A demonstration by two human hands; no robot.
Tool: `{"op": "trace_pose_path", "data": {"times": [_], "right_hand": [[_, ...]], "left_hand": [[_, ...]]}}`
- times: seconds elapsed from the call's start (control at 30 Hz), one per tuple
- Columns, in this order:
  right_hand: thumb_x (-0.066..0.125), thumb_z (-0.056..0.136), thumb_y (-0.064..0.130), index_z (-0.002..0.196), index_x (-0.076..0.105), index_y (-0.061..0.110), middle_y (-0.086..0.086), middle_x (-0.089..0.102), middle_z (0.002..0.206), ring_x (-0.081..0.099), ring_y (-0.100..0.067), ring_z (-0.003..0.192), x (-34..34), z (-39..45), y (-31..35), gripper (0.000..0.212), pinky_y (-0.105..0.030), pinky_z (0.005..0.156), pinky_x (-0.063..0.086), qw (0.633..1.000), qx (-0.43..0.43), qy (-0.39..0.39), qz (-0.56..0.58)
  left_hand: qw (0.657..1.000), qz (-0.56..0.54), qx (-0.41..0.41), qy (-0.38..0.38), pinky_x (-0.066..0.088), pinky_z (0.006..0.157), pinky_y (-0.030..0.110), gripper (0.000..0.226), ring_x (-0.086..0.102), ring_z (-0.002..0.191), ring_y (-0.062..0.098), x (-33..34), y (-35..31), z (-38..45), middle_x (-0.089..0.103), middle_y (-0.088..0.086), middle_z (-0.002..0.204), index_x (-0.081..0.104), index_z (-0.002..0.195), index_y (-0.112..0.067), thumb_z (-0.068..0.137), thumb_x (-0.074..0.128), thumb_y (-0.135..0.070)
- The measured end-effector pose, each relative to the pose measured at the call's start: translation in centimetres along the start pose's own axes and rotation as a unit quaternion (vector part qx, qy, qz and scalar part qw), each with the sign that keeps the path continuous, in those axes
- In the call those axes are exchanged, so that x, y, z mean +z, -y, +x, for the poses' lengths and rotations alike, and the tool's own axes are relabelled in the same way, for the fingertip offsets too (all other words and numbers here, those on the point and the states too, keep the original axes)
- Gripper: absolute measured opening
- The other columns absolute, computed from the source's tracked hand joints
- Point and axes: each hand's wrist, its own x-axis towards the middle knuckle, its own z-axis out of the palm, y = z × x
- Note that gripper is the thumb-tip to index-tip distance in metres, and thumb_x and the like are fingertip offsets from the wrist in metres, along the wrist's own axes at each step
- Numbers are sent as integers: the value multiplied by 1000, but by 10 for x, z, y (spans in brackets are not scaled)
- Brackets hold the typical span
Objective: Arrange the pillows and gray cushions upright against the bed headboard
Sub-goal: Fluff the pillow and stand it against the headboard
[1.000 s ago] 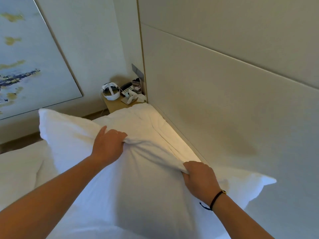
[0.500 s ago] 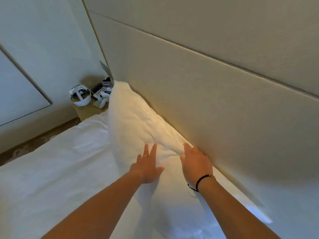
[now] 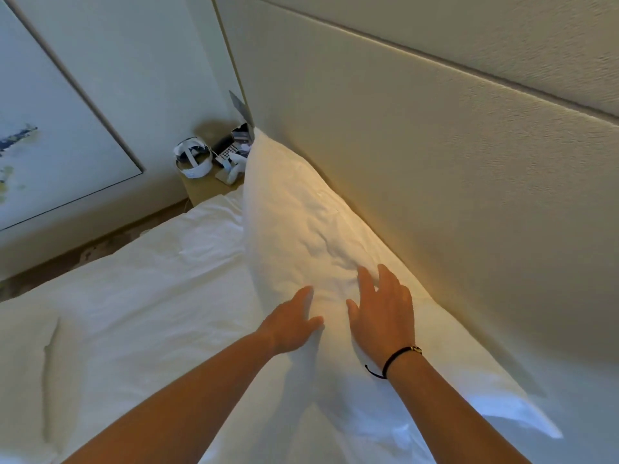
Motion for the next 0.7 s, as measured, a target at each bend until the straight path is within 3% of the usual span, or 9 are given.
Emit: {"op": "trace_pose_path", "data": {"times": [0.07, 0.17, 0.3, 0.4, 0.53, 0.6, 0.7], "right_hand": [[60, 88, 42, 138, 45, 22, -18, 33, 152, 26, -34, 141, 5, -12, 25, 56, -52, 113, 23, 1000, -16, 15, -7], [58, 90, 36, 135, 50, 19, -18, 28, 154, 22, -34, 144, 16, -34, 70, 48, -50, 115, 25, 997, -57, 44, 26], [43, 96, 18, 139, 41, 26, -9, 15, 159, 17, -24, 145, 43, -73, 143, 44, -34, 116, 24, 964, -171, 175, 107], [40, 94, 11, 136, 43, 30, 0, 19, 158, 28, -19, 141, 58, -102, 202, 46, -27, 109, 31, 922, -262, 250, 134], [39, 97, 17, 130, 50, 31, 7, 42, 142, 53, -16, 117, 67, -152, 282, 37, -26, 88, 44, 888, -348, 276, 122], [39, 99, 23, 131, 50, 32, 11, 46, 137, 56, -13, 112, 70, -187, 324, 35, -26, 86, 44, 876, -368, 288, 117], [35, 100, 30, 131, 48, 34, 13, 54, 129, 57, -11, 110, 75, -248, 385, 34, -27, 87, 44, 874, -390, 277, 86]], "left_hand": [[997, -60, -39, 9, 47, 100, 32, 58, 62, 113, 20, -5, 25, -31, 67, 4, 124, 47, 142, -26, 90, 62, -48], [989, -114, -91, -5, 54, 90, 33, 36, 68, 89, 14, -19, 74, -85, 74, -3, 95, 64, 122, -26, 90, 64, -42], [956, -219, -171, -96, 54, 92, 40, 14, 68, 89, 18, -37, 148, -176, 73, 1, 98, 67, 99, -32, 87, 64, -39], [932, -234, -228, -160, 55, 88, 34, 17, 68, 90, 11, -38, 209, -254, 72, -8, 96, 69, 95, -32, 84, 59, -40], [895, -246, -283, -242, 56, 83, 36, 16, 69, 83, 10, -22, 288, -351, 73, -8, 84, 73, 86, -21, 89, 59, -28], [877, -251, -308, -272, 56, 76, 37, 19, 67, 76, 13, -11, 324, -396, 73, 0, 83, 71, 79, -16, 91, 59, -25], [851, -266, -334, -306, 47, 60, 22, 24, 58, 64, 4, 5, 376, -461, 68, -5, 73, 65, 71, -24, 92, 55, -29]]}}
